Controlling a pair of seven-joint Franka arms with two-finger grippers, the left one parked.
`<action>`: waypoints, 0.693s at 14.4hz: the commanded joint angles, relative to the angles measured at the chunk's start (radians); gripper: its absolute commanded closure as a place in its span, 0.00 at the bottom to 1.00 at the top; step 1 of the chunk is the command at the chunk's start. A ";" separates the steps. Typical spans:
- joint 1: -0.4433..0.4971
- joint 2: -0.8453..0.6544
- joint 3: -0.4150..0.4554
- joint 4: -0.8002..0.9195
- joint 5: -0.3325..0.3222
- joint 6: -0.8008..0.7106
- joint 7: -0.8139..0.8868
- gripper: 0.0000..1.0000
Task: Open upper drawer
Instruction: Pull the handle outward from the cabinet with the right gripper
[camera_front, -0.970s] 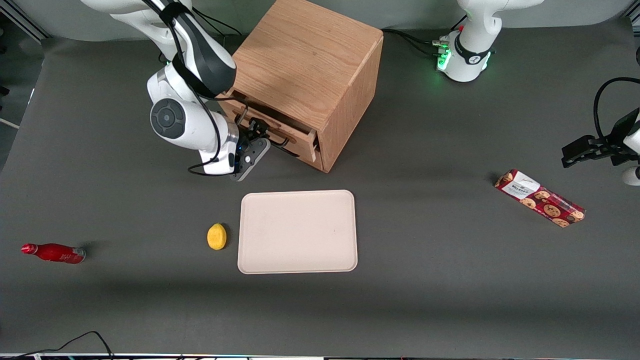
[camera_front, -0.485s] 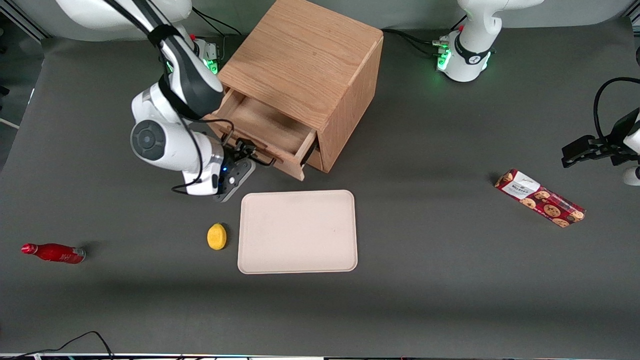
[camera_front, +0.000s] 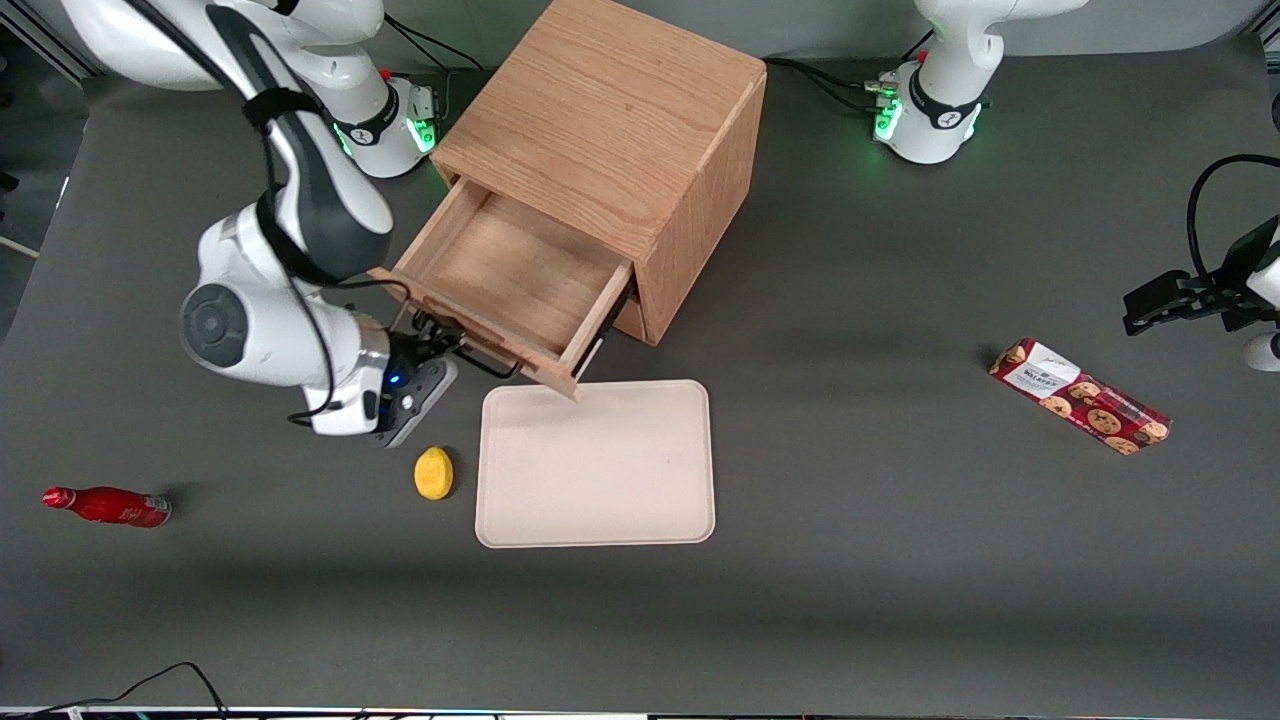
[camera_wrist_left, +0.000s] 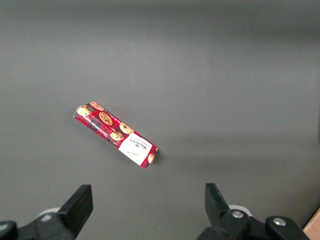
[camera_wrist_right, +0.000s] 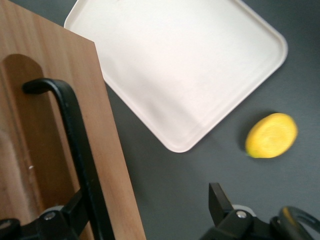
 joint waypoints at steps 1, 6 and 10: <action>0.009 0.115 -0.029 0.200 -0.051 -0.085 -0.060 0.00; 0.012 0.175 -0.032 0.435 -0.092 -0.268 -0.045 0.00; 0.012 0.018 -0.032 0.463 -0.096 -0.397 0.138 0.00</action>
